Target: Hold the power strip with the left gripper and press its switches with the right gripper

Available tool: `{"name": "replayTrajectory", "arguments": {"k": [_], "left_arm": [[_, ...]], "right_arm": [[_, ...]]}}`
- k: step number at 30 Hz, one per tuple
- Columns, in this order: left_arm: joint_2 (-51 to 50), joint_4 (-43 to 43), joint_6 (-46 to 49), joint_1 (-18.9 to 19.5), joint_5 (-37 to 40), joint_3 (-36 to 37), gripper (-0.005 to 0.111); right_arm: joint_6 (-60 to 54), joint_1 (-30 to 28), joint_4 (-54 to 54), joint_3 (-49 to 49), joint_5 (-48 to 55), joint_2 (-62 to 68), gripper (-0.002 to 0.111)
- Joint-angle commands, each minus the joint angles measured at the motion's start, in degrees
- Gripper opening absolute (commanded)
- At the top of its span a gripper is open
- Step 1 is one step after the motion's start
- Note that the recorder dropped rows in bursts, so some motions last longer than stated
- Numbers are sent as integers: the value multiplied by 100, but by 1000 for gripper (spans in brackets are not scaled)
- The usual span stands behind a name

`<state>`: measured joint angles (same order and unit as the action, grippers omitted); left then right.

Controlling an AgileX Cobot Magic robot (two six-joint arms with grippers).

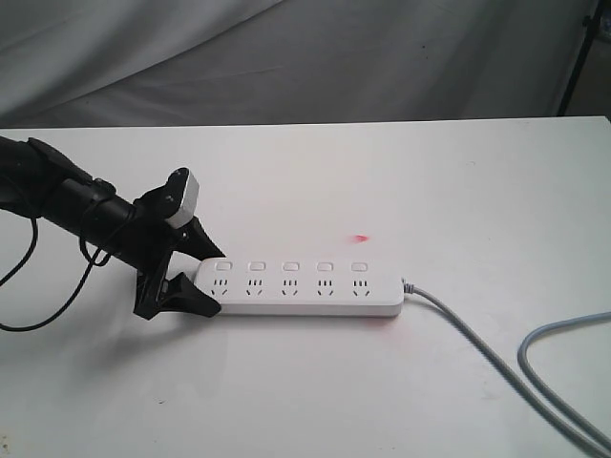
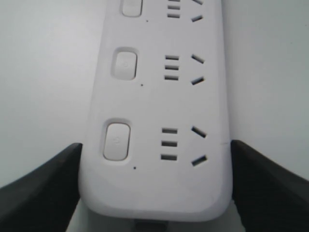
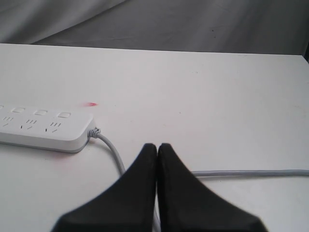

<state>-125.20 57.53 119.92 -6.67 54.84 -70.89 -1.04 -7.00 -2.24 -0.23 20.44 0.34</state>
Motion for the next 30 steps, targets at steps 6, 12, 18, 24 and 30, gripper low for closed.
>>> {"name": "replayTrajectory", "arguments": {"k": [6, 12, 18, 24, 30], "left_arm": [[-7, 23, 12, -20, -95, 18, 39], [-7, 23, 12, -20, -95, 18, 39], [-7, 23, 12, -20, -86, 18, 39], [-7, 23, 12, -20, -86, 18, 51], [-7, 11, 12, -20, -109, 18, 79]], "right_arm": [[-21, -35, -4, 23, -80, -34, 0], [-21, -35, -4, 23, -80, -34, 0], [-21, -35, -4, 23, -80, -34, 0], [-21, -35, -4, 23, -80, -34, 0], [-21, -35, -4, 23, -80, -34, 0]]}}
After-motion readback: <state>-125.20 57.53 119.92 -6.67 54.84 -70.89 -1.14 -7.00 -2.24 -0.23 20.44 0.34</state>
